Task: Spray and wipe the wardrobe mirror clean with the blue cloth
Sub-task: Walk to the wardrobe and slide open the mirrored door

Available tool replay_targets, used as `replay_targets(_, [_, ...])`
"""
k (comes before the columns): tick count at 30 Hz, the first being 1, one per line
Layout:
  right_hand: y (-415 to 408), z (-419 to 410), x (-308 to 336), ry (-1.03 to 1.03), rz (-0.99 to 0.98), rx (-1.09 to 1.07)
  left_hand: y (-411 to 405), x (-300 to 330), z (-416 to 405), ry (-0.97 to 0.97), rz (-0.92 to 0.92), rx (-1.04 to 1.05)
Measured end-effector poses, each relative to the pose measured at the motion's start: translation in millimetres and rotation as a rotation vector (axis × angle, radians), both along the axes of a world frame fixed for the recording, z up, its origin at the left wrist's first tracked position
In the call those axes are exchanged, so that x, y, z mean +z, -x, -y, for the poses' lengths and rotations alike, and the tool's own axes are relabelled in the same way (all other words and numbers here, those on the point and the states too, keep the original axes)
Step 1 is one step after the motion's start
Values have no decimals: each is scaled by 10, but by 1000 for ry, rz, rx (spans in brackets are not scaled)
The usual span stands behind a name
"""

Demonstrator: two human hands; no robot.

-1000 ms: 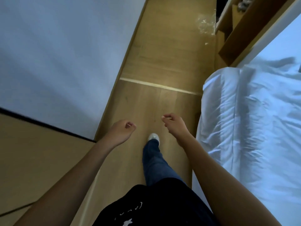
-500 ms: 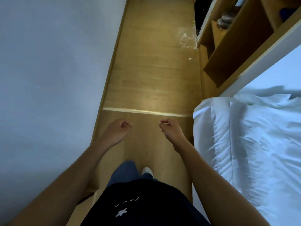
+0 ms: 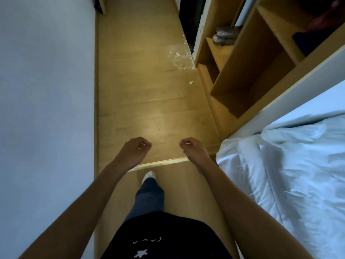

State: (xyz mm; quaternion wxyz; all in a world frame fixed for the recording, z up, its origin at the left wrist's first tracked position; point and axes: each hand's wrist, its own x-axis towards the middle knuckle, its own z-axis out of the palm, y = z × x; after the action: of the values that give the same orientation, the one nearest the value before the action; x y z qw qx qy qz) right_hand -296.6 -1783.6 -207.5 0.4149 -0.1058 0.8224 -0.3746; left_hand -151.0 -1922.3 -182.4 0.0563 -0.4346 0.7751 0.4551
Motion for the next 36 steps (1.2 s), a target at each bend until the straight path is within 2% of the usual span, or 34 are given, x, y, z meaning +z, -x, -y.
replay_targets(5, [459,1000,192,16,-35,-51,484,130,1093,14,4,-6])
replay_targets(10, [913,1545,259,36,13,-128,987,186,1802,48,17,-71])
replay_targets(16, [1635,1995,177,46,39,-247,1828,126,2218,23,19,-134])
replay_targets(22, [2669,2467,74,76,61,-334,3015,46,2749,7,31,-175])
replay_targets(30, [4228,2897,371,78,8,-444,4778,315,3185,15,-14,-315])
replay_targets(36, [4981,3076,569,57,-33,-472,5670,418,3438,6,-66,-382])
